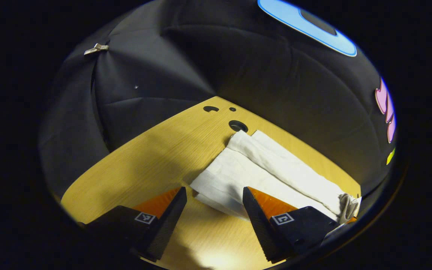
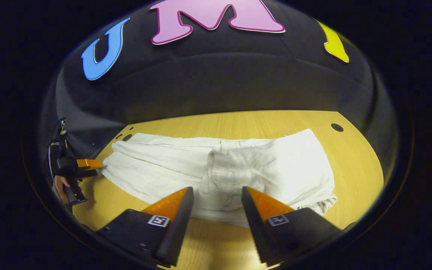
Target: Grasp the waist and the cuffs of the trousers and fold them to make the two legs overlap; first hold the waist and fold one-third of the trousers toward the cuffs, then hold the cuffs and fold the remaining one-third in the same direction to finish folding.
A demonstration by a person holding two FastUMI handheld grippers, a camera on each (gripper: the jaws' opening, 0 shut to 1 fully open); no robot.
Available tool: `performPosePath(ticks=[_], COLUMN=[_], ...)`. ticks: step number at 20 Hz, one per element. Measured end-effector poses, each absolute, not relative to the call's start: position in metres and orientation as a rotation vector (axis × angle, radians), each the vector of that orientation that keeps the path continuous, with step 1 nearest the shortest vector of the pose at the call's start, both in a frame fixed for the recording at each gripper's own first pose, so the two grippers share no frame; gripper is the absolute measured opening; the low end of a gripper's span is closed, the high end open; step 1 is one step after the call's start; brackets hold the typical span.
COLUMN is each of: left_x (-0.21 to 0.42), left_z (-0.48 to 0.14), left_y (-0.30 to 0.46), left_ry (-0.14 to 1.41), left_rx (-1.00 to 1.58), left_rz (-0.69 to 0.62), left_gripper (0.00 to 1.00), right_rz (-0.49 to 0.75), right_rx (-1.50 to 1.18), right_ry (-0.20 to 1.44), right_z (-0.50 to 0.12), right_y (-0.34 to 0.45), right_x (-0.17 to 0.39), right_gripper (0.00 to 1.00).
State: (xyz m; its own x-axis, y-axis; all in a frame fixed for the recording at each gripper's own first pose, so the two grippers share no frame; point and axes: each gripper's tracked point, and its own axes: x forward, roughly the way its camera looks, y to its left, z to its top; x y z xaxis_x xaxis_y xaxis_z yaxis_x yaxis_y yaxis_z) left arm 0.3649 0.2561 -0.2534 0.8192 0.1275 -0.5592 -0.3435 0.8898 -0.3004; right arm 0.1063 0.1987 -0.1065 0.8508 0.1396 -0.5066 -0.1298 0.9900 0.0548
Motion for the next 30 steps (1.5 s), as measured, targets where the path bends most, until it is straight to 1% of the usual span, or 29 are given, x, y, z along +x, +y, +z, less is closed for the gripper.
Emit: performPosePath(ticks=[1, 2, 4, 5, 7, 9, 10, 13, 14, 17, 18, 20, 21, 22, 24, 27, 30], left_x=[0.369, 0.371, 0.372, 0.371, 0.372, 0.377, 0.376, 0.378, 0.379, 0.381, 0.383, 0.384, 0.386, 0.385, 0.385, 0.381, 0.371], left_z=[-0.253, -0.255, -0.258, -0.261, -0.267, -0.265, -0.265, -0.265, -0.265, -0.266, -0.264, -0.266, -0.268, -0.268, -0.265, -0.262, -0.252], left_y=[0.256, 0.254, 0.253, 0.253, 0.254, 0.252, 0.250, 0.245, 0.243, 0.234, 0.231, 0.228, 0.227, 0.227, 0.226, 0.221, 0.212], left_ry=[0.558, 0.563, 0.584, 0.603, 0.637, 0.620, 0.617, 0.624, 0.628, 0.633, 0.629, 0.633, 0.637, 0.639, 0.637, 0.646, 0.637], left_rx=[-0.387, -0.369, -0.306, -0.256, -0.152, -0.151, -0.162, -0.153, -0.145, -0.149, -0.150, -0.129, -0.119, -0.109, -0.102, -0.128, -0.222], left_rz=[0.265, 0.272, 0.284, 0.291, 0.309, 0.307, 0.309, 0.285, 0.276, 0.246, 0.240, 0.221, 0.213, 0.211, 0.211, 0.200, 0.195], left_gripper=[0.97, 0.97, 0.98, 0.98, 0.94, 0.92, 0.86, 0.84, 0.74, 0.60, 0.44, 0.28, 0.24, 0.10, 0.06, 0.06, 0.05], right_rz=[0.128, 0.110, 0.072, 0.057, 0.014, -0.045, -0.063, -0.082, -0.084, -0.088, -0.092, -0.100, -0.102, -0.104, -0.120, -0.149, -0.186], right_rx=[0.037, 0.055, 0.078, 0.088, 0.099, 0.124, 0.136, 0.123, 0.114, 0.099, 0.093, 0.078, 0.076, 0.075, 0.068, 0.063, 0.060], right_ry=[0.527, 0.524, 0.546, 0.558, 0.567, 0.546, 0.540, 0.554, 0.558, 0.553, 0.550, 0.548, 0.548, 0.544, 0.535, 0.517, 0.497], right_z=[-0.105, -0.103, -0.105, -0.107, -0.104, -0.094, -0.090, -0.081, -0.078, -0.064, -0.060, -0.052, -0.048, -0.044, -0.035, -0.022, -0.013], right_y=[0.197, 0.194, 0.182, 0.175, 0.159, 0.143, 0.139, 0.125, 0.122, 0.114, 0.111, 0.105, 0.102, 0.100, 0.090, 0.075, 0.058], right_x=[0.100, 0.088, 0.066, 0.055, 0.034, 0.018, 0.007, -0.018, -0.025, -0.051, -0.058, -0.072, -0.077, -0.082, -0.090, -0.099, -0.107], right_gripper=[0.98, 1.00, 0.97, 0.97, 0.97, 0.97, 0.97, 0.97, 0.97, 0.97, 0.97, 0.97, 0.97, 0.97, 0.97, 0.97, 0.97])
